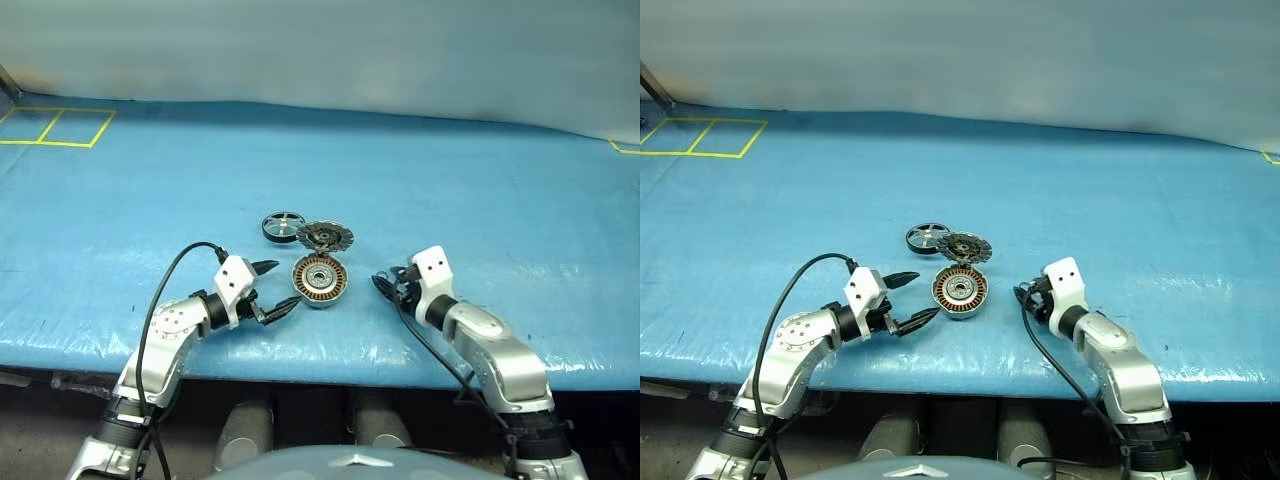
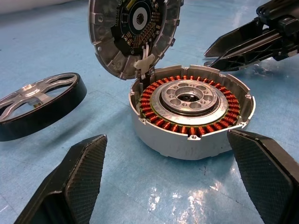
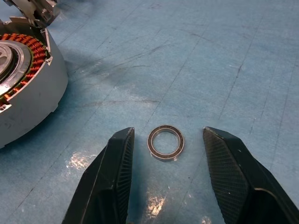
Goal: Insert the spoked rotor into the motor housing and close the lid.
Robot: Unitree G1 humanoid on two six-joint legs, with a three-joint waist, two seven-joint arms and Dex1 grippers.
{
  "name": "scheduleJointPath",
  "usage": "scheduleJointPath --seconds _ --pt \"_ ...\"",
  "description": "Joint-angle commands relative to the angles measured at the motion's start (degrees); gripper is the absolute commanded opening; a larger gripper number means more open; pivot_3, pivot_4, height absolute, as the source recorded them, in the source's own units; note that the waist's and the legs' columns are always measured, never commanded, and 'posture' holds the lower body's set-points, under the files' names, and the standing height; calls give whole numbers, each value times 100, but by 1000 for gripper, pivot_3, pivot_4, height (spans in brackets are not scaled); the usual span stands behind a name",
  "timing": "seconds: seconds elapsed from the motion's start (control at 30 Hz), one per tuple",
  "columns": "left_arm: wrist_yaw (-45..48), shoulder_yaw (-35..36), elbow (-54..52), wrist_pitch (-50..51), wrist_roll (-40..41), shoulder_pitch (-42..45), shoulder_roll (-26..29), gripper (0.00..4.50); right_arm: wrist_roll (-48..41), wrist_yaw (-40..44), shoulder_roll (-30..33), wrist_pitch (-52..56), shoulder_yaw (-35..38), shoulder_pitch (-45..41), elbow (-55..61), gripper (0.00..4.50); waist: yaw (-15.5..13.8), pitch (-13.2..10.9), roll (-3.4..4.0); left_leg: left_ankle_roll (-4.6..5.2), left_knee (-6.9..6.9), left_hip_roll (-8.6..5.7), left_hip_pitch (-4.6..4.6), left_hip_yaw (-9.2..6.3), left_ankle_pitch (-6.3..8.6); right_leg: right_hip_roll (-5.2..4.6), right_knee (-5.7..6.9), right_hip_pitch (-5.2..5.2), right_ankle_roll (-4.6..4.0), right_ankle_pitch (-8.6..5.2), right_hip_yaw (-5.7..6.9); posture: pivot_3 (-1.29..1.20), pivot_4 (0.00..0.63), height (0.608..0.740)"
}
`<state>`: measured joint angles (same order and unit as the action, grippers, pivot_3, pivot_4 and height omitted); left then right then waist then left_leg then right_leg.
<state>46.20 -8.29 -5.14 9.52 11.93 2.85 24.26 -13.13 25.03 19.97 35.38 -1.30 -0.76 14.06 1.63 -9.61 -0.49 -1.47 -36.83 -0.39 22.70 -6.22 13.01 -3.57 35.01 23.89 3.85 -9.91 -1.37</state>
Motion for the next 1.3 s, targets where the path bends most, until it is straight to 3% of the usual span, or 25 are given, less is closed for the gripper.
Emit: scheduleJointPath --seconds 0.03,0.17,0.27,0.4,0.7,0.93,1.3 --pt "-24 13 -67 -89 9 24 -6 4500 94 -28 22 -74 -94 35 -1 2448 1 0 0 0 0 0 0 0 0 0 0 0 0 0 0 0 150 740" --pt "-29 31 -58 -109 5 10 8 4500 185 5 64 -102 -175 76 -99 2448 2 0 -1 0 -2 0 -4 0 0 0 0 -4 0 0 0 0 150 740" --pt "-19 39 -32 -96 27 5 5 4500 206 25 90 -106 -176 114 -73 1865 1 1 -1 0 -3 0 -5 0 0 0 0 -5 0 0 0 0 150 740" --pt "-10 30 3 -77 33 -11 5 4500 225 58 148 -49 -211 132 -27 699 1 1 -1 0 -3 0 -4 0 0 0 0 -5 0 0 0 0 150 740" --pt "-90 22 59 -292 -65 -20 -34 4500 -176 423 255 15 -214 -85 652 699 3 0 0 0 -3 0 -3 0 0 0 0 -4 0 0 0 0 150 740" --pt "18 -25 114 -628 -89 -67 -33 4500 -627 965 334 218 -614 -488 1430 699 6 -2 2 0 -2 0 -2 -1 0 0 0 -3 0 0 1 0 150 740" --pt "147 67 135 -1038 45 -251 -137 4500 -408 1071 -108 -84 -1288 -1112 294 699 8 -3 1 0 -5 0 0 -2 0 0 0 -2 0 0 2 0 150 740"
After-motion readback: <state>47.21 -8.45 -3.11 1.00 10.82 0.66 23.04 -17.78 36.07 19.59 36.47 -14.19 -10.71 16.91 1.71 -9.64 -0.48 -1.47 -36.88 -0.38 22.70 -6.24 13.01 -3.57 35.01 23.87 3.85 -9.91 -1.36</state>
